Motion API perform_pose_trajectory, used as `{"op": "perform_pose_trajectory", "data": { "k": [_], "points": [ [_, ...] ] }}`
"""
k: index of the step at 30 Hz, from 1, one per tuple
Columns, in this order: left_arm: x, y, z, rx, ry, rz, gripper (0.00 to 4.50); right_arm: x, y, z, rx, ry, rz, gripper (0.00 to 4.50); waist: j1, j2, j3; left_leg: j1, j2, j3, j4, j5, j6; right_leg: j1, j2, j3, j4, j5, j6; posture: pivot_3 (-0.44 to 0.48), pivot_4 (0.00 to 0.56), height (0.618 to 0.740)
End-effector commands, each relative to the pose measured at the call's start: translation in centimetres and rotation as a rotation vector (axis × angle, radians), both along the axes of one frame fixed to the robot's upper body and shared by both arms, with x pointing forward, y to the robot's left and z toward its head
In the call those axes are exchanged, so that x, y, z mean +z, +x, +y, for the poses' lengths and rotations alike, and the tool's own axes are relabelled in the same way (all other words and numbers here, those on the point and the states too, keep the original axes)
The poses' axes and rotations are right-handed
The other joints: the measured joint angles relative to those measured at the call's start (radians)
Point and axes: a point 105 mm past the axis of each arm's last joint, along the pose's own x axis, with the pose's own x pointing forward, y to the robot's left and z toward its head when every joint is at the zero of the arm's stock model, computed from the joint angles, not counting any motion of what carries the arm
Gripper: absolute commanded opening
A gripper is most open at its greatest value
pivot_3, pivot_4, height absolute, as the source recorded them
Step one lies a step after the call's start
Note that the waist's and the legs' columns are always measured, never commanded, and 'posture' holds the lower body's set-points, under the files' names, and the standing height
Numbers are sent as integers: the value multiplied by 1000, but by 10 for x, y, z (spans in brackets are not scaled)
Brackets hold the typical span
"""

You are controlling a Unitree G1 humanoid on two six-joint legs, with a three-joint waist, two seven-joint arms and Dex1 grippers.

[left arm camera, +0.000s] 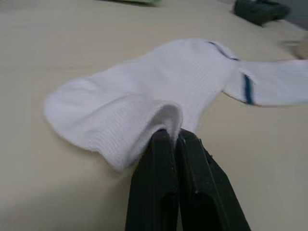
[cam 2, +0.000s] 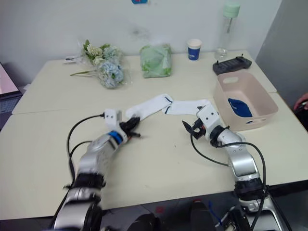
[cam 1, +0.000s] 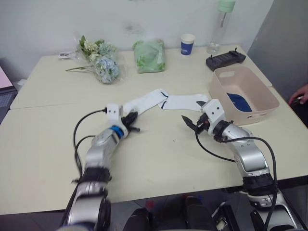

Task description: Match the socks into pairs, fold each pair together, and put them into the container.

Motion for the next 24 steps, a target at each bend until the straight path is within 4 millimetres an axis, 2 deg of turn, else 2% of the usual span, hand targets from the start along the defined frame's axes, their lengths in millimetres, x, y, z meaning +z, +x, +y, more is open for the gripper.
{"op": "perform_pose_trajectory", "data": {
  "k": [1, 3, 6, 8, 14, 18, 22, 24],
  "points": [
    [27, -33, -7, -78, -9, -31, 30, 12, -11, 16, 139, 41, -11, 4500, 4, 0, 0, 0, 0, 0, 1, 0, 0, 0, 0, 0, 1, 0, 0, 0, 150, 740],
    [27, -46, -5, -91, 5, -15, 30, 9, -18, 22, 202, 67, 34, 4500, 19, 0, 0, 1, 0, -1, 1, 0, 0, 2, 0, -1, 2, 0, 0, 0, 150, 740],
    [22, -80, 4, -144, 33, 42, 30, 4, -35, 33, 376, 81, 129, 4500, 28, 0, 0, 4, 0, -1, 0, 0, 0, 6, 1, -1, 0, 0, -1, 0, 150, 740],
    [21, -95, 13, -154, 66, 64, 30, 3, -36, 33, 400, 64, 147, 4500, 29, 0, 0, 5, 0, -1, -1, 0, 0, 6, 1, -1, -2, 0, 0, 0, 150, 740],
    [14, -117, 28, -158, 144, 109, 30, -1, -34, 40, 425, 69, 183, 4500, 51, 0, 0, 8, 0, -1, -1, 0, 0, 9, 1, -2, -2, 0, -1, 0, 150, 740],
    [11, -120, 32, -123, 145, 123, 912, -8, -30, 51, 445, 77, 214, 4500, 52, 0, 0, 14, 0, -1, -2, 0, 0, 15, 1, -2, -4, 0, -1, 0, 150, 740],
    [11, -128, 40, -77, 123, 151, 2238, -14, -22, 56, 429, 57, 228, 4500, 52, 0, 0, 14, 0, -1, -2, 0, 0, 14, 1, -2, -3, 0, -1, 0, 150, 740],
    [9, -143, 45, -74, 139, 186, 2894, -16, -17, 61, 404, 70, 250, 4500, 52, 0, 0, 14, 0, -1, -3, 0, 0, 14, 1, -2, -4, 0, -1, 0, 150, 740]
  ]
}}
